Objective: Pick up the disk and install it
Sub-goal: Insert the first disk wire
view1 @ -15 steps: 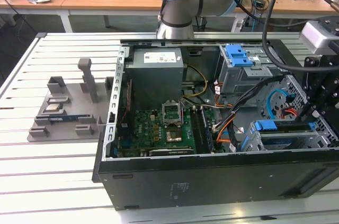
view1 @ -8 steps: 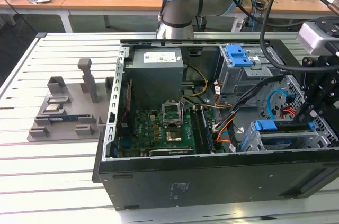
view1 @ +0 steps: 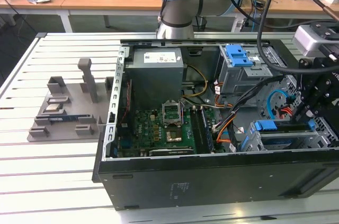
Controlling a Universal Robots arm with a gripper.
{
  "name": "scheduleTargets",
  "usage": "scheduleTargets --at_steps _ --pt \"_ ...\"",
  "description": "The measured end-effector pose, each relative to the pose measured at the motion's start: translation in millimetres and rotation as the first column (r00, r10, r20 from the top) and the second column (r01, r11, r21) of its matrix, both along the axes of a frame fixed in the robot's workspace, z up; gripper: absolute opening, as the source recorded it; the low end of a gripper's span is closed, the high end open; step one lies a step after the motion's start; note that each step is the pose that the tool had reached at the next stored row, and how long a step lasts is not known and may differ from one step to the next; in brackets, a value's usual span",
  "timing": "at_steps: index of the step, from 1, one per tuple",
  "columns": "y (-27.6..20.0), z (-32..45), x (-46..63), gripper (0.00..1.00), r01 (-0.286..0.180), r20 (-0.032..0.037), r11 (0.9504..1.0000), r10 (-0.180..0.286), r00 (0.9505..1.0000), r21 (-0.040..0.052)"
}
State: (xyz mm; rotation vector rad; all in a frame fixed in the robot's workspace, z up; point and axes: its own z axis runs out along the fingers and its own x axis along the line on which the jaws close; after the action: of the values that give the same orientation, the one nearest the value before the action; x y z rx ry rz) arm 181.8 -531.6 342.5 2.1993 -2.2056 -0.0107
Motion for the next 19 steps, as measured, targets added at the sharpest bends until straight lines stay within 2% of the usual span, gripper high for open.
scheduleTargets --at_steps 9,16,17,19 --pt "0.4 -5.4 2.7 0.17 0.003 -0.0018 1.0 -0.003 1.0 0.0004" --pt "0.5 -5.8 2.8 0.18 0.003 -0.0018 1.0 -0.003 1.0 0.0008" --pt "0.5 -5.7 2.8 0.25 0.003 -0.0019 1.0 -0.003 1.0 0.0006" --pt "0.5 1.0 2.8 0.25 0.003 -0.0018 1.0 -0.003 1.0 0.0005"
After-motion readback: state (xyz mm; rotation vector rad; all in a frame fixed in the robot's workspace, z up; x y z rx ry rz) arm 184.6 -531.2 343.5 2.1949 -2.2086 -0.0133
